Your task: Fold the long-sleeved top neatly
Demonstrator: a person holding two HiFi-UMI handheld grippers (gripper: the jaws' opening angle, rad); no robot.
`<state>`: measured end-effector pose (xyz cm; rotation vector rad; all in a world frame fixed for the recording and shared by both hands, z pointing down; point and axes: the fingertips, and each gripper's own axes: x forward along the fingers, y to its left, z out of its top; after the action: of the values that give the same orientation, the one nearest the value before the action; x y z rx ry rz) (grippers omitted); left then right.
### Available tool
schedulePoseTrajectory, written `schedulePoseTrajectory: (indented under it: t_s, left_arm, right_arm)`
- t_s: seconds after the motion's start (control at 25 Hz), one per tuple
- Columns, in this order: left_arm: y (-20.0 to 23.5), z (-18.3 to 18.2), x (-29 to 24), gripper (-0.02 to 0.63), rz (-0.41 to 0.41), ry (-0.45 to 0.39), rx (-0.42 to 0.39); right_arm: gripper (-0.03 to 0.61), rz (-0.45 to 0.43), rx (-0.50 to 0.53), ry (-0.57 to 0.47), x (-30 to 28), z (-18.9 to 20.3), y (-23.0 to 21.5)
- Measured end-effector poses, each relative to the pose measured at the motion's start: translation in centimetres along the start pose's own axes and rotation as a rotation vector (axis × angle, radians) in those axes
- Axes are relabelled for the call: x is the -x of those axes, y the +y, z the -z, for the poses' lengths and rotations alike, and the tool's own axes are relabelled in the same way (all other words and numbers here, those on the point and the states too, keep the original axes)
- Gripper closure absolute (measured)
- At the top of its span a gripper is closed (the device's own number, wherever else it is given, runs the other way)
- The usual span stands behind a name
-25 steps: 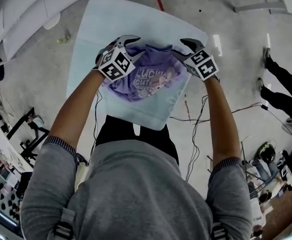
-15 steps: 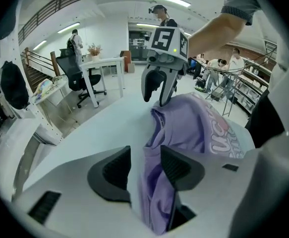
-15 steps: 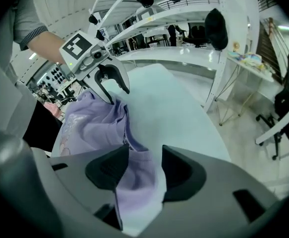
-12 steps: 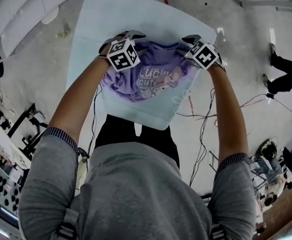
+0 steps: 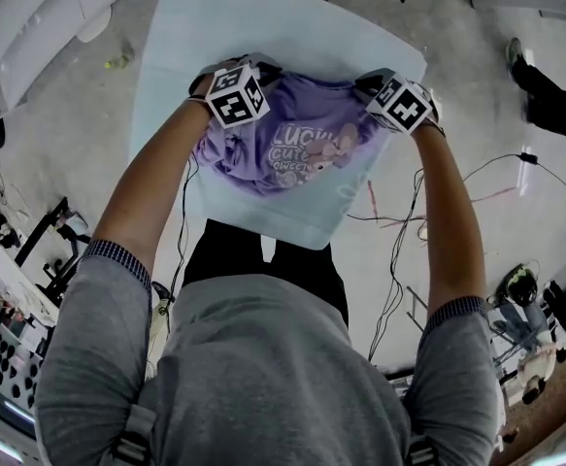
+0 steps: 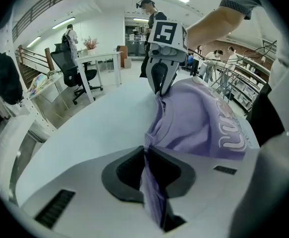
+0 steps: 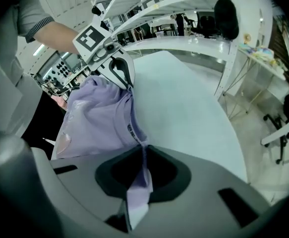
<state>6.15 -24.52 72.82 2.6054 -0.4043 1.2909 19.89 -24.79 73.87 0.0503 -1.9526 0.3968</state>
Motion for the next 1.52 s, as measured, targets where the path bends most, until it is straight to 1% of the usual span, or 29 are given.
schedulePoseTrajectory:
  t_s: [0.08,0.16,0.28,0.4,0.56,0.72,0.8,0.92,1.0,1.16,1.28,1.36,1.52]
  left_arm:
    - [0.5,-0.8,0.5,0.572,-0.025,-0.020,-0.001]
    - [1.0,-1.6,1.9,0.574,-0.048,-0.058,0.016]
    - [1.6,-3.2,5.3,0.577,-0.072,-0.132,0.037]
    - [1.9,-5.3,9.1,0.578,-0.087,-0.205,0.015]
    - [1.5,-8.3,13.9,0.578,-0.114,-0.258,-0.050]
    - [0.3,-11.5,18.1,0.578,-0.148,-0.299,-0.125]
    - [-0.4,-13.2,20.1,0.580,-0.163,-0.324,-0.155]
    - [-1.3,-15.5,23.4,0.580,-0.176,-0.376,-0.178]
    - [-1.9,-16.8,25.7,0.580,-0.189,-0.398,-0.212]
    - [-3.1,-19.9,29.8,0.580,-0.225,-0.446,-0.294]
    - [-3.5,-22.4,32.7,0.580,-0.244,-0.497,-0.355]
    - [-3.8,-23.6,34.4,0.580,-0.247,-0.524,-0.393]
    - [-5.2,-25.2,37.9,0.580,-0.268,-0.579,-0.445]
  right_arm:
    - [0.537,0.014,-0.025,-0.057,1.4,0.1,-0.2]
    - [0.539,0.033,-0.055,-0.125,3.2,-0.3,-0.2]
    - [0.540,0.061,-0.086,-0.235,6.8,-2.2,0.4]
    - [0.541,0.104,-0.088,-0.321,10.7,-4.2,1.2]
    - [0.541,0.164,-0.048,-0.380,15.5,-6.2,3.5]
    - [0.541,0.252,-0.016,-0.413,20.1,-7.3,6.3]
    - [0.541,0.295,-0.011,-0.442,22.5,-7.9,7.6]
    - [0.543,0.351,-0.018,-0.482,25.7,-8.9,9.4]
    - [0.541,0.389,-0.024,-0.500,27.6,-9.5,10.8]
    - [0.542,0.484,0.001,-0.556,31.8,-11.0,13.4]
    - [0.543,0.577,0.005,-0.590,34.9,-11.7,15.2]
    - [0.541,0.638,0.019,-0.622,37.1,-12.9,16.5]
    - [0.541,0.726,0.047,-0.626,40.0,-14.2,19.4]
